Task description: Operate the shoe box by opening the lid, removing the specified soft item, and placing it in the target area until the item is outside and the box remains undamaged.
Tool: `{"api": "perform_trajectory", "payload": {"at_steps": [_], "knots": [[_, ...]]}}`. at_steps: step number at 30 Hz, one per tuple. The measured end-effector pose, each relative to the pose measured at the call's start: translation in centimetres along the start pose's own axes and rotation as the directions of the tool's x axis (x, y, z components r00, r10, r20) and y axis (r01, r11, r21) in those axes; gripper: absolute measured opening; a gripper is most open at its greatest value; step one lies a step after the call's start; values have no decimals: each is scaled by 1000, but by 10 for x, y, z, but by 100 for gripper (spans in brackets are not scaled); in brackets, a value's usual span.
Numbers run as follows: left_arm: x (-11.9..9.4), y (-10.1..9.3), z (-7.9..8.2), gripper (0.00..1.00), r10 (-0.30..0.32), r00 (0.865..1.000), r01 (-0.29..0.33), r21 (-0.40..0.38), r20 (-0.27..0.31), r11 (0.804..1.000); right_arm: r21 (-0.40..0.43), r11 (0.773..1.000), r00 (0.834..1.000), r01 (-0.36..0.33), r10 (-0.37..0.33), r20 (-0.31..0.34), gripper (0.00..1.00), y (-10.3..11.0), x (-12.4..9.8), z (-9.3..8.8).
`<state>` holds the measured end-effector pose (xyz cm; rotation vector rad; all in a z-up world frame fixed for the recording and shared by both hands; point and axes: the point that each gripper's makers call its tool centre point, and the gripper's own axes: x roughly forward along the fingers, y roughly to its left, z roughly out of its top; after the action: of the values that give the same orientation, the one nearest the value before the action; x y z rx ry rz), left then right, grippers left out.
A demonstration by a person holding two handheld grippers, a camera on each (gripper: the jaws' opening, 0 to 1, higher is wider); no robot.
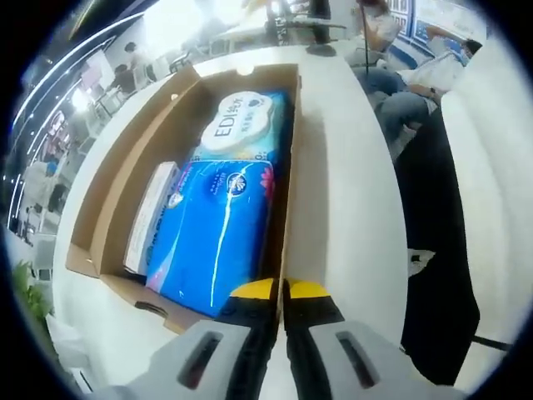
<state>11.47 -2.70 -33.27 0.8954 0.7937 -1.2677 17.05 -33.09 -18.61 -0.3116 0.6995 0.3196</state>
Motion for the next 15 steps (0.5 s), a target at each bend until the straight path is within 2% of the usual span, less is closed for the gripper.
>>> {"api": "perform_trajectory", "payload": {"at_steps": [3, 8, 11, 14, 15], "knots": [[0, 0, 0, 3, 6, 1000, -6, -11, 0, 1000, -75, 997, 999, -6, 2, -54, 49, 13, -5, -4], [0, 0, 0, 3, 14, 1000, -14, -7, 13, 1000, -205, 976, 996, -71, 58, -71, 48, 39, -7, -1], [0, 0, 0, 3, 17, 1000, -17, -1, 16, 1000, -208, 971, 989, -120, 100, -105, 47, 52, -5, -3], [0, -1, 0, 3, 18, 1000, -18, 13, 12, 1000, -266, 943, 977, -202, 174, -124, 47, 67, -1, -1], [0, -1, 0, 3, 17, 1000, -17, 11, 11, 1000, -283, 933, 973, -220, 190, -131, 47, 62, 1, -3]]}}
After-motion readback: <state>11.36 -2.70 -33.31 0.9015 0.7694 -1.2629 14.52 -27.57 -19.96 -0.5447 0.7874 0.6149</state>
